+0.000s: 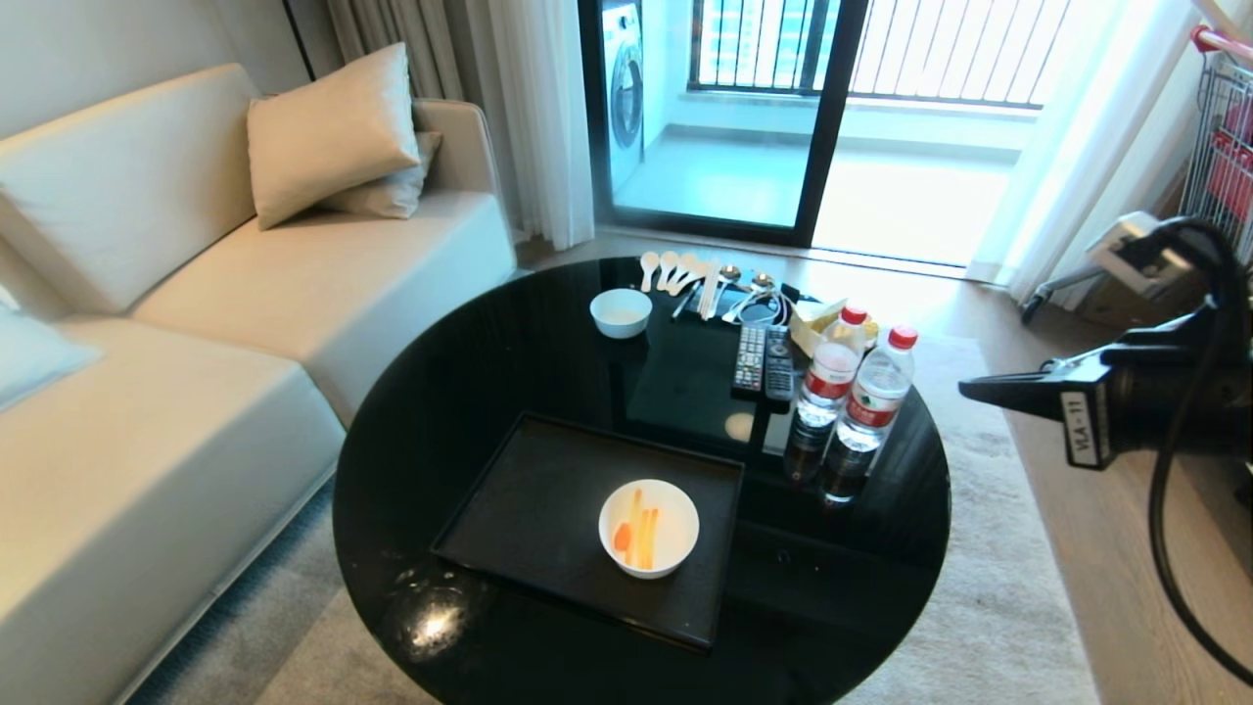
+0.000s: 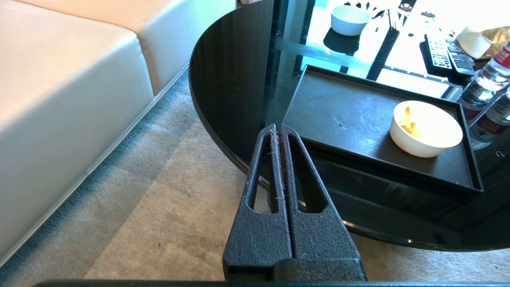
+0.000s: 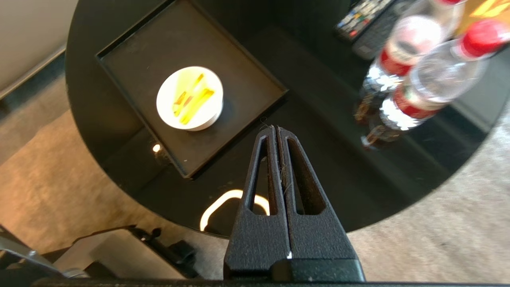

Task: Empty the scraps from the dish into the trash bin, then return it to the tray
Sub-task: Pick up the bowl with leftover food

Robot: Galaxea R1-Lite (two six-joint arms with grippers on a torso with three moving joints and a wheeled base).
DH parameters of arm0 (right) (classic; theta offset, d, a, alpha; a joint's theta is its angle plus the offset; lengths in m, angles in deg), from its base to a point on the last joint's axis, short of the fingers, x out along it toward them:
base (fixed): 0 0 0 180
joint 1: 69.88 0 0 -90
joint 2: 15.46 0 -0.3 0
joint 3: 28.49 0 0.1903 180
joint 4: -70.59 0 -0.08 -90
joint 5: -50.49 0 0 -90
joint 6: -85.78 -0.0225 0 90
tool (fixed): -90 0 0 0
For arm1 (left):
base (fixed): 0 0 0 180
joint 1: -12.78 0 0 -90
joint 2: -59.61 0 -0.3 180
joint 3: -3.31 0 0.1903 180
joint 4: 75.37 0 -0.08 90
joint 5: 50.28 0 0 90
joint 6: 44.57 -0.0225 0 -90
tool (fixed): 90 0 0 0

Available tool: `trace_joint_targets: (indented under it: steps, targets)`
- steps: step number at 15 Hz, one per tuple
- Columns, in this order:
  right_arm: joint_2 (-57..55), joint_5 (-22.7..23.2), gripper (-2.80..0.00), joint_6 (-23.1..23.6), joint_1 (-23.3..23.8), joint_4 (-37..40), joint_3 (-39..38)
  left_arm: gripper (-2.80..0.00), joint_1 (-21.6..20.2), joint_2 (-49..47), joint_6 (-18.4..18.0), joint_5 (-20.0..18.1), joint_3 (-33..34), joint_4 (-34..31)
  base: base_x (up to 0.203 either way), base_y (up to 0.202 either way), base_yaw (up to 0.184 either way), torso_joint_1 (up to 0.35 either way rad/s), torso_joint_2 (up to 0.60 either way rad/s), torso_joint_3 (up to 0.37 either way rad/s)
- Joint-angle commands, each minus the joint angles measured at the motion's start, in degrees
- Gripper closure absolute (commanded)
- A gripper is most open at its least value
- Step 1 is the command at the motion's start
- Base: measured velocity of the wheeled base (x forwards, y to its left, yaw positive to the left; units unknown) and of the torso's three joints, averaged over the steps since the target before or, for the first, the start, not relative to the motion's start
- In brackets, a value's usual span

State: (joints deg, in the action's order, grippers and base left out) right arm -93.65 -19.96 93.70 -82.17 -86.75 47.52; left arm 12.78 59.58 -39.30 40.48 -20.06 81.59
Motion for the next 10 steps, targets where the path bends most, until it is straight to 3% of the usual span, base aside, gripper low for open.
trace_joint_targets:
  steps: [1,4,6,10]
  targets:
    - [-7.5,-4.0,0.0,-3.4,-7.5,-0.1,1.7,0.0,0.0,0.0,0.1,0.0,0.0,0.0,0.0,0.0,0.0,0.0,0.0,0.0]
    - [-15.1,-14.1,0.0,-15.3,-16.8,0.5,7.1,0.0,0.0,0.0,0.1,0.0,0.0,0.0,0.0,0.0,0.0,0.0,0.0,0.0]
    - [-20.8,-20.2,0.0,-20.3,-20.9,1.0,9.7,0.0,0.0,0.0,0.1,0.0,0.0,0.0,0.0,0.0,0.0,0.0,0.0,0.0]
    - [-30.6,-26.6,0.0,-29.6,-28.1,1.6,15.2,0.0,0.0,0.0,0.1,0.0,0.0,0.0,0.0,0.0,0.0,0.0,0.0,0.0]
